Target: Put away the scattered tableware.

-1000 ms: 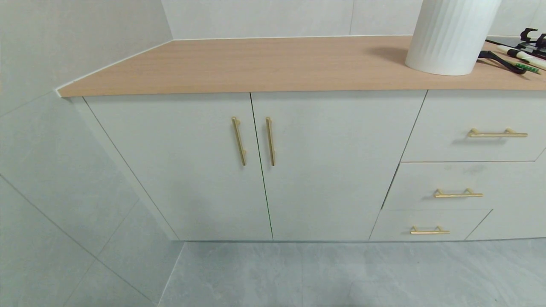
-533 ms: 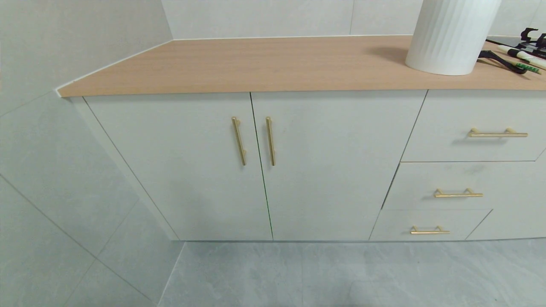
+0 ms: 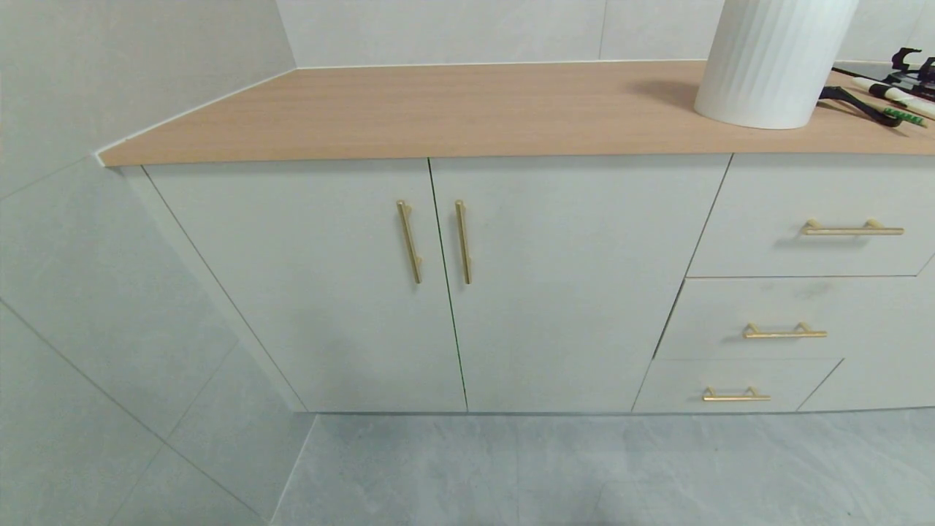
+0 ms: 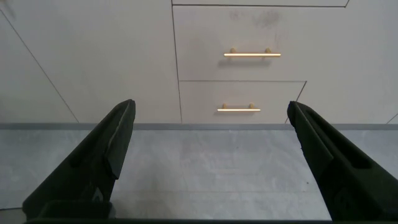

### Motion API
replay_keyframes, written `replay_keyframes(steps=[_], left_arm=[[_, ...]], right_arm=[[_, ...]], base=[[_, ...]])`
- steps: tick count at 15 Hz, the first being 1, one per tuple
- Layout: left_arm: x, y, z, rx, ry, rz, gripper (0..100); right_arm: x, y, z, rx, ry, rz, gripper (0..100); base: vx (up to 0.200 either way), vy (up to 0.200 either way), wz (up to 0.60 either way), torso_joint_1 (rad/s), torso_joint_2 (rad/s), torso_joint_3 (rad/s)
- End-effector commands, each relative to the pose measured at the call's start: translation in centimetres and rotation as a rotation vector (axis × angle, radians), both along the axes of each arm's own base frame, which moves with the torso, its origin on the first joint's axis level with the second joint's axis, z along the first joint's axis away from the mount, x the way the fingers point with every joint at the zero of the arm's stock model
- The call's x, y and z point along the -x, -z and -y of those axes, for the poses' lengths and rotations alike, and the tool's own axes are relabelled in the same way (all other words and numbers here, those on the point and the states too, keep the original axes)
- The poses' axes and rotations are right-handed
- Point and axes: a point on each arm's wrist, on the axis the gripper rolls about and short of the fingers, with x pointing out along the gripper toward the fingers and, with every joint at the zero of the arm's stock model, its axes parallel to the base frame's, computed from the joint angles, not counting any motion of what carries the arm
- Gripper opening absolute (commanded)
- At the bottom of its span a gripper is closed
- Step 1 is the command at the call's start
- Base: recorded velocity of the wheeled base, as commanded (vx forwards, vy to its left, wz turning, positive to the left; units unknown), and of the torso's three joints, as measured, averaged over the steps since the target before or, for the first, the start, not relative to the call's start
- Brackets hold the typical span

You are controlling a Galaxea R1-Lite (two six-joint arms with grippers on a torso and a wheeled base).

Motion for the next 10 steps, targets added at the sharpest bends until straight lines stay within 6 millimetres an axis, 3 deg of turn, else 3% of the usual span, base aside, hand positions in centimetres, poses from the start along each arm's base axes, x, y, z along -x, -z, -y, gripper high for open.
replay_keyframes(steps=[1,10], left_arm=[[-0.01,0.00,0.00,-0.001,0.000,-0.001,100],[-0.01,0.00,0.00,0.007,-0.002,-0.001,100]], right_arm=[[-0.01,0.00,0.00,0.000,0.000,-0.002,100],[-0.01,0.00,0.00,0.000,0.000,-0.002,100]], base=[[0.000,-0.200,0.00,0.002,0.00,-0.002],[0.000,-0.200,0.00,0.004,0.00,0.001]])
